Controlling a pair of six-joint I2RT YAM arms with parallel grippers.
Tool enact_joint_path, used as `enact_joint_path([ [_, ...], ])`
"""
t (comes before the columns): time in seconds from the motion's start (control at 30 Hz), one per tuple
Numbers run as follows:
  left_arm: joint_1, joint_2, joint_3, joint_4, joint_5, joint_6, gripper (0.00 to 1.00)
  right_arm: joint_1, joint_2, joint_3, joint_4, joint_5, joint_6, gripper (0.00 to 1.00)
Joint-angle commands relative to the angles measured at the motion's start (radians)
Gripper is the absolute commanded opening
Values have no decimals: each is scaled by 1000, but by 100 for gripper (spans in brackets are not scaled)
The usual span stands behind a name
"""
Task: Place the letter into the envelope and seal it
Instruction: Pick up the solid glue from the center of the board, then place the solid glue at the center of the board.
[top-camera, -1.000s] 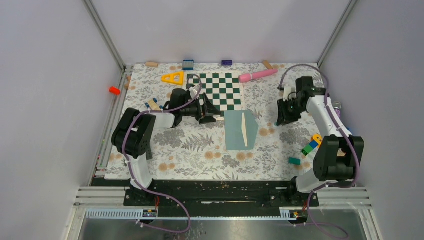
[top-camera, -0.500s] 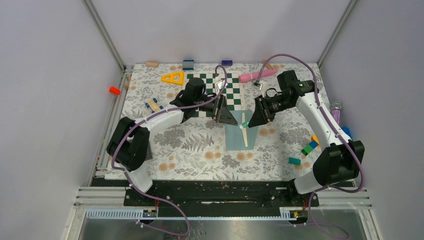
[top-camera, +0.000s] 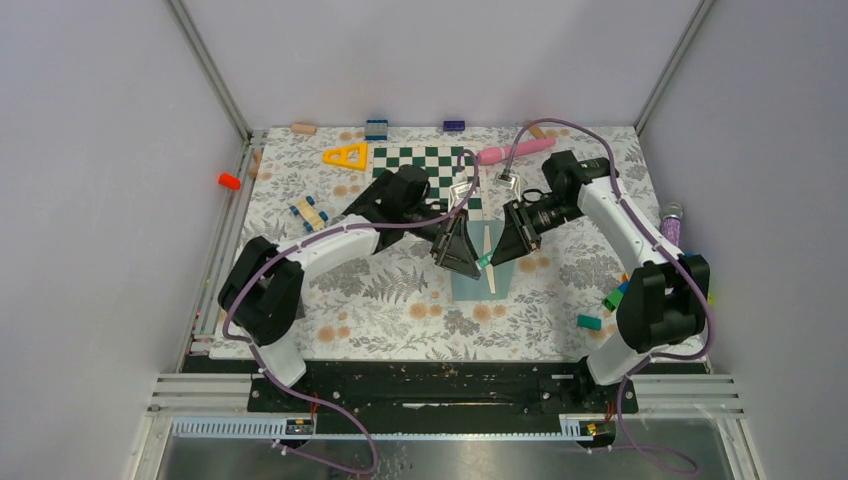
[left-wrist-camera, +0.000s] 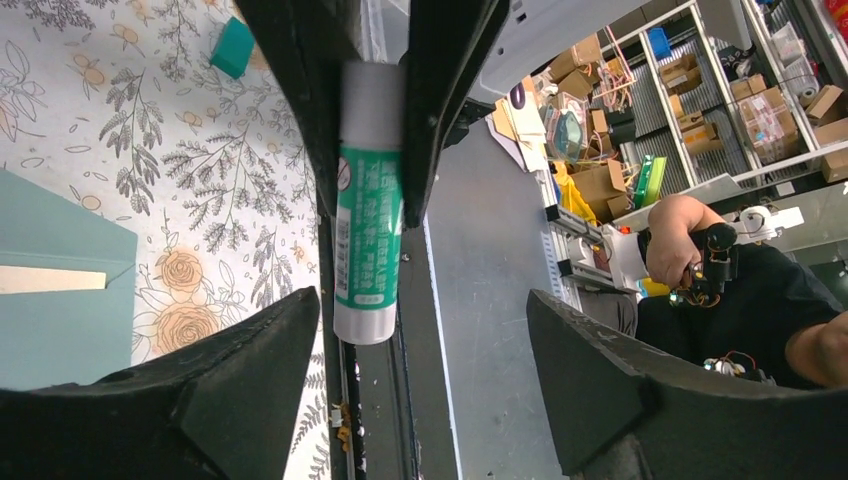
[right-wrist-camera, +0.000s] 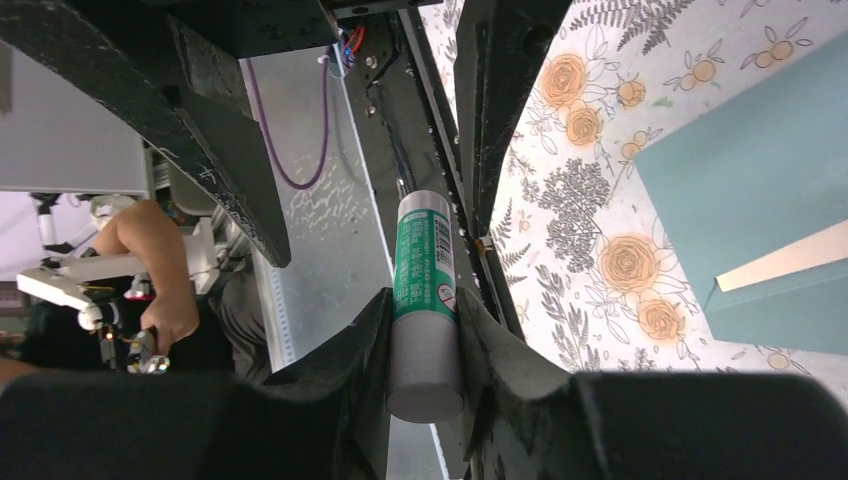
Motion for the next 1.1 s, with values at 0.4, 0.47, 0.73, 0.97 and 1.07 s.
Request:
enact_joint_path([
  [0.4, 310, -22, -162, 507, -174, -416, 80, 17, -93, -203, 617, 203, 508, 5],
  [0.47, 397, -41, -178, 486, -219, -412, 80, 49, -111, -235, 724, 317, 555, 6],
  [0.73, 673, -164, -173, 322, -249, -241, 81, 308, 73, -102, 862, 729, 572, 7],
  [0.97, 892, -229, -165, 290, -191, -222, 81, 466, 321, 118, 831, 933, 621, 6],
  [1.07, 941, -275, -209, 312, -172, -225, 81, 504, 387, 187, 808, 977, 626, 6],
])
